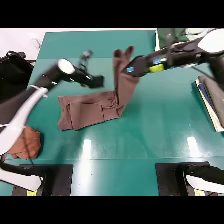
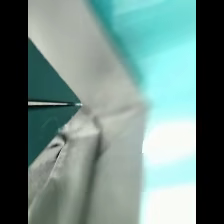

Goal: Fold the shirts.

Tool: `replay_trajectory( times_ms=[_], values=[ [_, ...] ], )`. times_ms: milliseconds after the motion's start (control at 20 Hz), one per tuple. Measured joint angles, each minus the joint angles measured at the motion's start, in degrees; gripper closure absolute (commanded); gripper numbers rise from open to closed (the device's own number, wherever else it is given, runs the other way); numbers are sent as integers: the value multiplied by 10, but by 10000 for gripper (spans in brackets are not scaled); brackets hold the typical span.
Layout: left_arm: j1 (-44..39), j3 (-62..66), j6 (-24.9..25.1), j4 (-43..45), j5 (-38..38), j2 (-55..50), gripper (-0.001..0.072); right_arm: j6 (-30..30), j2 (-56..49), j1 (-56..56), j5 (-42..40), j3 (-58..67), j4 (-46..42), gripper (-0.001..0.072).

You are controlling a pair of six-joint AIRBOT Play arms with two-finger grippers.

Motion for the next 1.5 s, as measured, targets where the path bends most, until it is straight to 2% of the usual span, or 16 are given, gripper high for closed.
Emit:
replay_trajectory(
  times_ms=[100, 150, 200, 250, 400, 550, 800, 850, 900, 950, 1100, 1250, 1450, 1500],
  values=[
    [58, 10, 0, 20, -12, 59, 677, -9, -34, 61, -51, 3, 26, 693],
    [89, 14, 0, 30, -16, 91, 677, -18, -58, 94, -80, 10, 44, 664],
    [115, 16, 0, 38, -20, 118, 677, -26, -83, 124, -102, 24, 58, 451],
    [138, 18, 0, 44, -23, 144, 677, -34, -114, 155, -122, 44, 69, 308],
    [195, 21, 0, 60, -41, 204, 677, -47, -189, 214, -154, 107, 85, 314],
    [219, 21, 3, 69, -69, 232, 676, -52, -215, 210, -144, 119, 82, 314],
    [231, 21, 5, 75, -94, 245, 677, -51, -175, 100, -86, -4, 32, 312],
    [233, 21, 6, 75, -96, 246, 677, -45, -163, 67, -82, -42, 19, 235],
    [233, 21, 6, 75, -99, 246, 677, -40, -151, 37, -76, -78, 14, 116],
    [233, 21, 6, 75, -100, 247, 677, -38, -141, 8, -73, -113, 11, 106],
    [222, 21, 7, 75, -102, 247, 677, -28, -132, -56, -65, -193, 6, 111],
    [194, 14, 16, 75, -89, 247, 677, -26, -154, -74, -66, -237, 39, 120],
    [156, -1, 19, 75, -72, 247, 677, -37, -217, -45, -79, -225, 100, 122],
    [149, -5, 20, 75, -69, 247, 677, -39, -235, -33, -81, -211, 117, 151]
  ],
)
